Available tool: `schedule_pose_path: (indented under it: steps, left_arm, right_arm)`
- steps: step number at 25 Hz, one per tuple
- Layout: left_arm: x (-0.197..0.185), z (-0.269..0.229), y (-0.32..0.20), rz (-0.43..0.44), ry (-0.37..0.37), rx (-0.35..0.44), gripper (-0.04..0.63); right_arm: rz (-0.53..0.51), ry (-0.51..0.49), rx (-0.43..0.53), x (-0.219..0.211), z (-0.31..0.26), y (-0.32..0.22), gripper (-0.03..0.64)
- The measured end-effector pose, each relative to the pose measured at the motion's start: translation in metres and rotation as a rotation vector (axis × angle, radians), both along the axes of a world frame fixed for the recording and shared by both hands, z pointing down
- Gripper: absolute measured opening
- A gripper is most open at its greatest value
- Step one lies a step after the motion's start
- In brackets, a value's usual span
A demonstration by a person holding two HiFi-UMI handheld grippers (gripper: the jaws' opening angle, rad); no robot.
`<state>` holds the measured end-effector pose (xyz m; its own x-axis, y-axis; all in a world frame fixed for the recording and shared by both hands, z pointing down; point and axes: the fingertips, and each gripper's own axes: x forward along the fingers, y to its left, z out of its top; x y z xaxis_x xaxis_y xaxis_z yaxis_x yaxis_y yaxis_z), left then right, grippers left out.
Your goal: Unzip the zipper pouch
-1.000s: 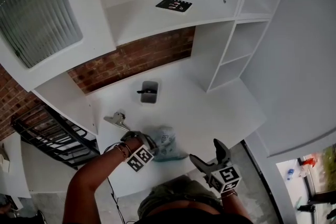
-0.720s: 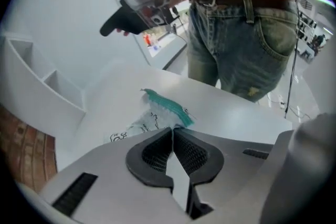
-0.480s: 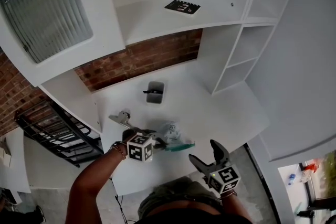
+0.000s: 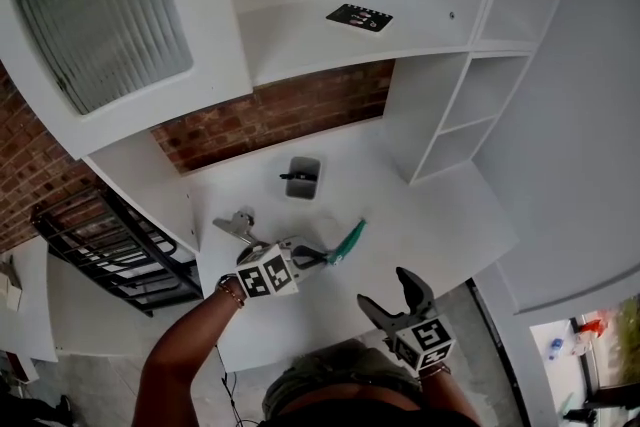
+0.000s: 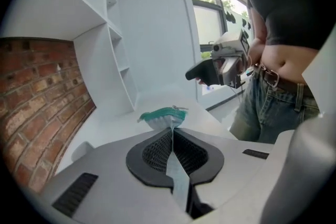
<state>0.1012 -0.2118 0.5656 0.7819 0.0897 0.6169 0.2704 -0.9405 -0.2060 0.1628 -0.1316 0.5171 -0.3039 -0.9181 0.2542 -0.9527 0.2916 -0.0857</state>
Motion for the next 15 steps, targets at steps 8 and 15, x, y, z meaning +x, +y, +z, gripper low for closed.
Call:
schedule_pose_path:
  steps: [8,15]
  left_arm:
    - [-0.007,-0.019,0.005,-0.102,0.106,-0.107,0.011]
    - [-0.005,-0.038,0.018,-0.22,0.143,-0.151,0.011]
  right_arm:
    - [-0.075,0.046,0.036,-0.021,-0.019,-0.011,0.324]
    - [-0.173,0.077,0.101,-0.047,-0.041,-0.015,0.302]
